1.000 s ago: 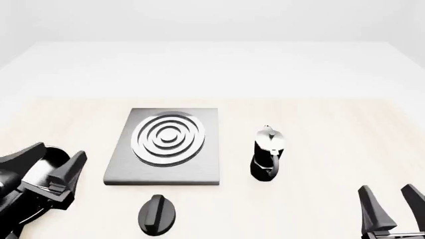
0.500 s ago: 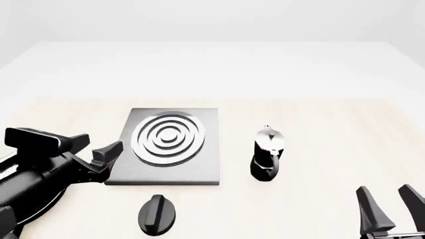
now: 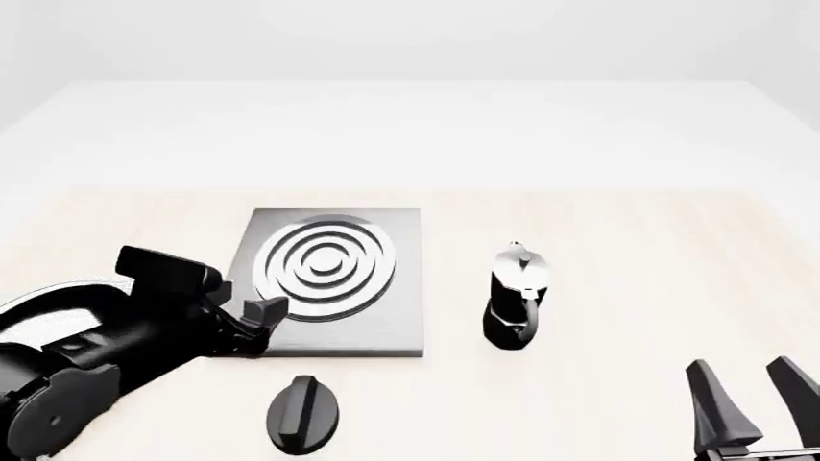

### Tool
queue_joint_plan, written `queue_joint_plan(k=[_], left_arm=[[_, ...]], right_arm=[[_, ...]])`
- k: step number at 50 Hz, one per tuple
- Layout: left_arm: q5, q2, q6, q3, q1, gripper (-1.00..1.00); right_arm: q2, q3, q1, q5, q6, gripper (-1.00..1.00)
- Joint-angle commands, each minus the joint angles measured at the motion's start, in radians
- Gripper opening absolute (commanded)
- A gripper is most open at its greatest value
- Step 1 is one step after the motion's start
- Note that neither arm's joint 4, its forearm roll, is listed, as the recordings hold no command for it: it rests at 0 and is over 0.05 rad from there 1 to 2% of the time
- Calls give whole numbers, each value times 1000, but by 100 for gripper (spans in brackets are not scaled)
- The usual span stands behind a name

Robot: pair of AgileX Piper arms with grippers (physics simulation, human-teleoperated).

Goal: Turn on the stove and put the moka pot on it.

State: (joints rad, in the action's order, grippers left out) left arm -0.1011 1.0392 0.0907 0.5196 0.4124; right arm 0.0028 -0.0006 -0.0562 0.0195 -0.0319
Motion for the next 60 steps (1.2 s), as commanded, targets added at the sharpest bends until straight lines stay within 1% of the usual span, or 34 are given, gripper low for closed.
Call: queue_joint_plan(k=[1,7,8,11,16,27,31,32,35,36,40,44,48,53,55,56,60], left_arm=[[-2,69,22,16,50,100],[-2,85,32,29,86,100],[-4,93,46,35,108,100],[-7,96,40,43,116,100],[0,118,55,58,147,100],[18,170,112,85,222,100],[25,193,143,90,247,100],[26,201,160,93,260,100],[25,209,177,95,268,100],[29,213,184,95,283,100],[29,222,197,95,295,100],[33,241,231,93,310,100],[31,242,242,94,329,100],[31,251,256,84,330,100],[33,254,275,79,345,100],[32,250,270,76,342,100],[36,253,286,57,336,100]], right_arm=[[0,0,2,3,-6,100],[0,0,2,3,-9,100],[0,0,1,4,-10,100],[0,0,0,6,-11,100],[-1,0,1,8,-15,100],[-1,0,5,10,-13,100],[-1,0,4,11,-14,100],[-1,0,4,12,-14,100],[-1,0,3,13,-15,100],[-1,0,3,13,-16,100],[-1,0,5,14,-16,100],[-2,0,6,13,-16,100],[-2,0,7,13,-17,100],[-2,0,9,13,-19,100],[-2,0,11,13,-19,100],[-2,0,11,13,-19,100],[-2,0,14,15,-19,100]])
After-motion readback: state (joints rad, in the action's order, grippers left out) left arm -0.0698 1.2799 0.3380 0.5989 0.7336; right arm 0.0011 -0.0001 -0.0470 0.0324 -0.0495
